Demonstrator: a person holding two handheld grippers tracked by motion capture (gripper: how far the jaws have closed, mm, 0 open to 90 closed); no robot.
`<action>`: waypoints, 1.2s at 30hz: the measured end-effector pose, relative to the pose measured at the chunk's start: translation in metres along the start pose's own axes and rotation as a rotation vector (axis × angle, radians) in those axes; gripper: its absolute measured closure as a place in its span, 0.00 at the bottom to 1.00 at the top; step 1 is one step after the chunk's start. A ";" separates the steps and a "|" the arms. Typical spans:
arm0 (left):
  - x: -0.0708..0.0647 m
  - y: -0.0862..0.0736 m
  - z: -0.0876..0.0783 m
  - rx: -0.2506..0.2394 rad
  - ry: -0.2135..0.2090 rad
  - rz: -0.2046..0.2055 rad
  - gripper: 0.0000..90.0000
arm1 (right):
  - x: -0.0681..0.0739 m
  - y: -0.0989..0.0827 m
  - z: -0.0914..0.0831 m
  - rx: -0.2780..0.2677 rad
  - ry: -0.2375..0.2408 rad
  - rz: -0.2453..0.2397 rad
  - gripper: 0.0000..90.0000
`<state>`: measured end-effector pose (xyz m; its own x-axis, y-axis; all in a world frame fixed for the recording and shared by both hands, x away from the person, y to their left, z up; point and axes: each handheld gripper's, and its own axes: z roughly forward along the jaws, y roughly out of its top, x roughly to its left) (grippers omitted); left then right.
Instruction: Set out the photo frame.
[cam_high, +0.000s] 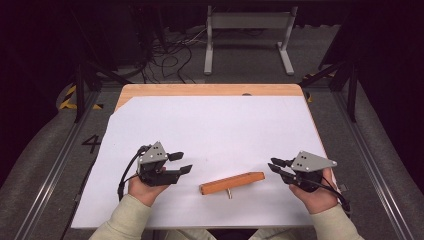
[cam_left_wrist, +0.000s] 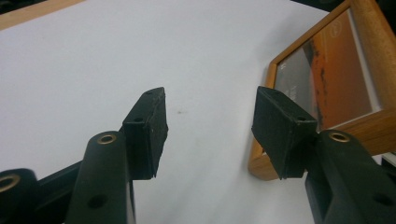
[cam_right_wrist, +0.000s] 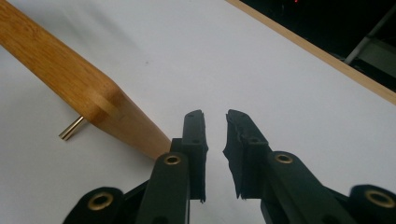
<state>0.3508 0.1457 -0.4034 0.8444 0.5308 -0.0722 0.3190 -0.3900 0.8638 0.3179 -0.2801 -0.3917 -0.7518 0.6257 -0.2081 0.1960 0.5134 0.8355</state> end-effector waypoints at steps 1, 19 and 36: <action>0.000 0.000 0.000 -0.006 0.006 0.008 0.50 | 0.000 -0.001 0.000 0.006 0.006 0.002 0.88; 0.002 -0.005 0.002 0.018 0.018 0.002 0.48 | 0.003 -0.012 0.012 0.177 0.183 0.002 1.00; 0.002 -0.008 0.001 0.024 0.023 -0.006 0.47 | 0.015 -0.014 0.044 0.231 0.280 0.002 1.00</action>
<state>0.3505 0.1496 -0.4107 0.8327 0.5499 -0.0656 0.3341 -0.4044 0.8514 0.3315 -0.2519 -0.4291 -0.8884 0.4579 -0.0328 0.3104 0.6517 0.6921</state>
